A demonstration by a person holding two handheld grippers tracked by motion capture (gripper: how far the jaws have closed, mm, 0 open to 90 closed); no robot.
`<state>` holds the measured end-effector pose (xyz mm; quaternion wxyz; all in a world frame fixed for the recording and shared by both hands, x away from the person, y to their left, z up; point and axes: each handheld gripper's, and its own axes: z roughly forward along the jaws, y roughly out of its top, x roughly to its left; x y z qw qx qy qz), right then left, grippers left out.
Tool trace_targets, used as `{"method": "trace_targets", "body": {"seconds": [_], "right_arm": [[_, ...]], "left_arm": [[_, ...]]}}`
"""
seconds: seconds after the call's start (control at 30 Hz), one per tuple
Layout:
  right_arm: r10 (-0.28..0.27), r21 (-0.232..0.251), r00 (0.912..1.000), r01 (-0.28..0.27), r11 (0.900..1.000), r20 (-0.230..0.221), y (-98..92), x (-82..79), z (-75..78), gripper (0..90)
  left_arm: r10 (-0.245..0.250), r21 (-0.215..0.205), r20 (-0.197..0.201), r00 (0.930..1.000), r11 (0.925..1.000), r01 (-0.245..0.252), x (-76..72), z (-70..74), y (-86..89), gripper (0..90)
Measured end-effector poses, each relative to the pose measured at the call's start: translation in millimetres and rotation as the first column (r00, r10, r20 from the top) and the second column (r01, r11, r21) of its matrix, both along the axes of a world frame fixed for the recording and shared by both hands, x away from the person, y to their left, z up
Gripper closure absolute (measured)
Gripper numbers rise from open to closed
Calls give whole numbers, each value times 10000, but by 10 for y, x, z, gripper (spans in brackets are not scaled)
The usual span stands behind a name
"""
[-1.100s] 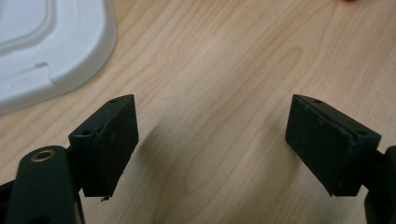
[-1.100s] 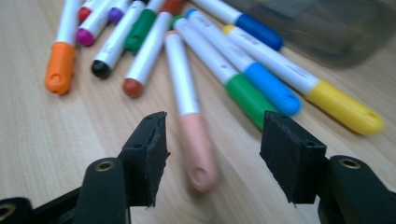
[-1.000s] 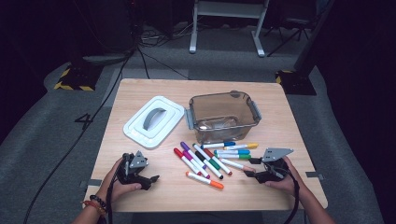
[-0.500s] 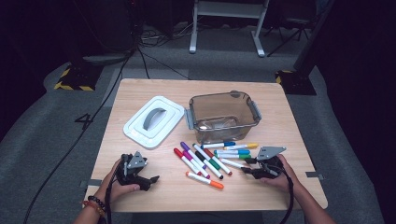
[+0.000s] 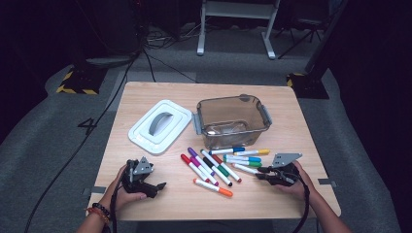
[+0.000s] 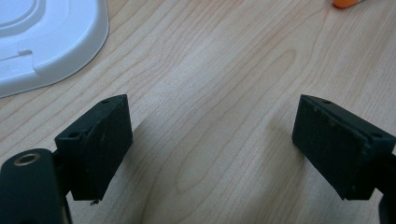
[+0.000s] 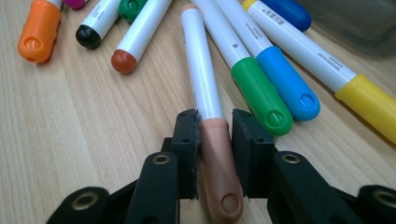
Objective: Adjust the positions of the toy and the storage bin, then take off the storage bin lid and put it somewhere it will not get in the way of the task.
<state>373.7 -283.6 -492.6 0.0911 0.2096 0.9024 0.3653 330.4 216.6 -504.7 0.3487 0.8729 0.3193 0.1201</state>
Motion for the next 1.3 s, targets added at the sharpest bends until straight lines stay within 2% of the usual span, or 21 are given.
{"method": "trace_targets", "body": {"seconds": [0.13, 0.3, 0.43, 0.8, 1.3], "right_arm": [[71, -177, 9999, -70, 9998, 95, -15, -30, 12, 738], [81, -89, 10000, -81, 9999, 37, -64, -32, 31, 738], [145, 235, 9998, -148, 9996, 138, -92, -50, 97, 738], [331, 527, 9987, -351, 9980, 381, -104, -86, 205, 738], [5, 1044, 9965, -92, 9945, 833, -216, -119, 365, 738]], "left_arm": [[58, -45, -25, 10000, 10000, -58, 6, -2, -11, 126], [59, -30, -17, 10000, 10000, -59, 11, -1, -13, 126], [32, -31, -6, 10000, 10000, -32, 16, -1, -13, 126], [-36, -12, 4, 10000, 10000, 36, 27, -1, -13, 123], [-77, -14, -1, 10000, 10000, 77, 33, -1, -13, 122]]}}
